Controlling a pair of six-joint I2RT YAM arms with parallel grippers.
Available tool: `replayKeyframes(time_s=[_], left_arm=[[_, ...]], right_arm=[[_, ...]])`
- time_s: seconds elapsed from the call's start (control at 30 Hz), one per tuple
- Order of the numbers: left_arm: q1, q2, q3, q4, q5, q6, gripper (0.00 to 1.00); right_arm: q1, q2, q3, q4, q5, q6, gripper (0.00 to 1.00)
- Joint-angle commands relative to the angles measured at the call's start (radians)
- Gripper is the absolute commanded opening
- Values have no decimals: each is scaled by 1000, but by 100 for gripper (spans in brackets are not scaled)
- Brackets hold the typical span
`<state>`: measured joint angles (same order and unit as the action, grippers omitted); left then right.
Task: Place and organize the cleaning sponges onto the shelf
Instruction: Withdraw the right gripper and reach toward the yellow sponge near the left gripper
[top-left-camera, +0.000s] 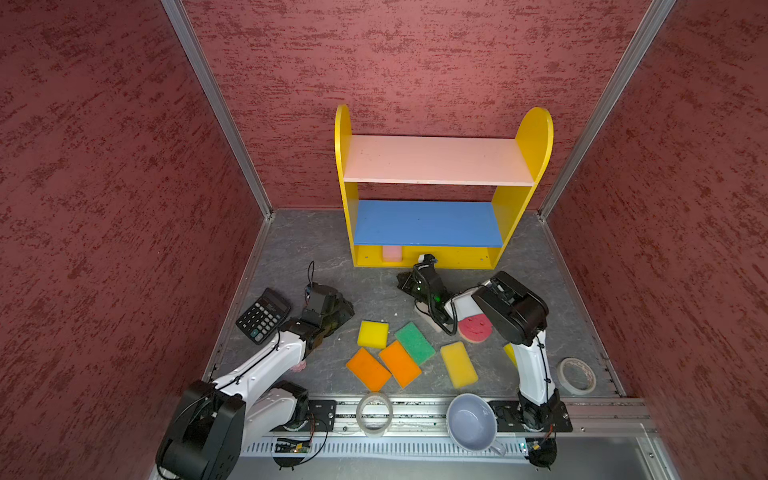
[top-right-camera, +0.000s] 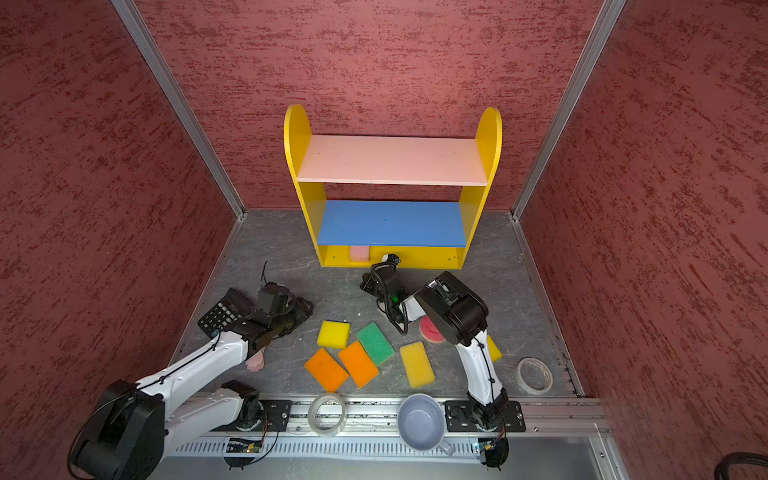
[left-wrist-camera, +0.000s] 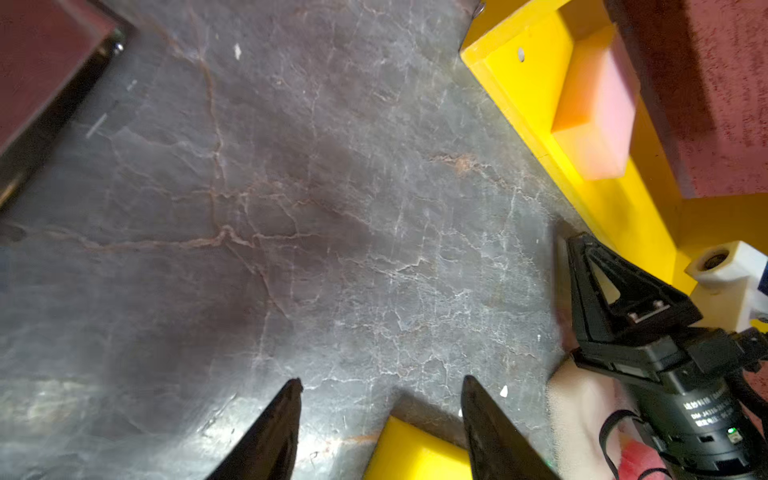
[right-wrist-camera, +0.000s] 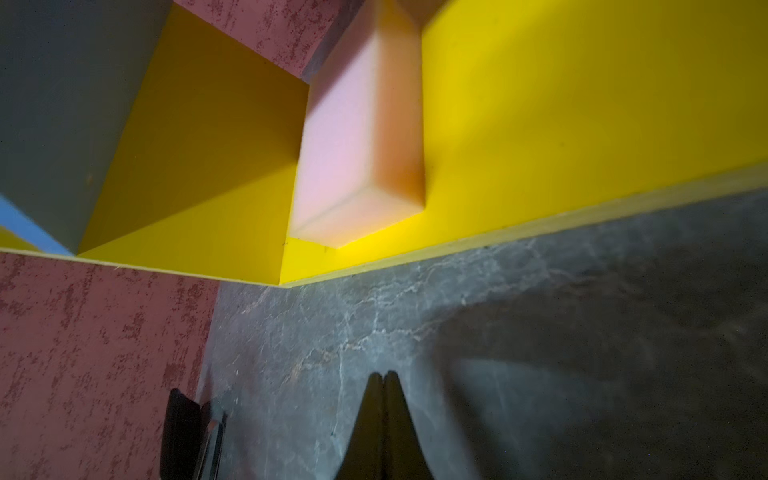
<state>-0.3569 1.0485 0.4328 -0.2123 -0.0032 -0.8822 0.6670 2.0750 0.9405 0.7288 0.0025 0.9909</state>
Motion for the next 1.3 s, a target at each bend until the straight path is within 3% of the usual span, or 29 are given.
replayKeyframes(time_s=[0.0, 0.13, 0.37, 0.57, 0.77, 0.93, 1.1, 1.27], left_arm=[[-8, -43, 2, -39, -18, 6, 62], [-13, -115, -28, -84, -17, -7, 62], [-33, -244, -96, -152, 3, -44, 69], [-106, -226, -126, -128, -22, -97, 69], [-225, -111, -100, -67, -78, -152, 70], [-329, -15, -79, -23, -139, -191, 71], [-344, 97, -59, 48, -122, -198, 70], [-347, 196, 0, 82, -106, -161, 57]], right_arm=[[8, -88, -15, -54, -38, -59, 0], [20, -171, -50, -160, -41, -135, 6], [76, -307, -48, -450, -18, -343, 31], [173, -356, -10, -630, -19, -490, 48], [209, -343, -30, -628, -127, -519, 50], [212, -349, -21, -696, -119, -562, 50], [212, -405, -51, -693, -64, -573, 50], [212, -443, -97, -674, -38, -537, 50]])
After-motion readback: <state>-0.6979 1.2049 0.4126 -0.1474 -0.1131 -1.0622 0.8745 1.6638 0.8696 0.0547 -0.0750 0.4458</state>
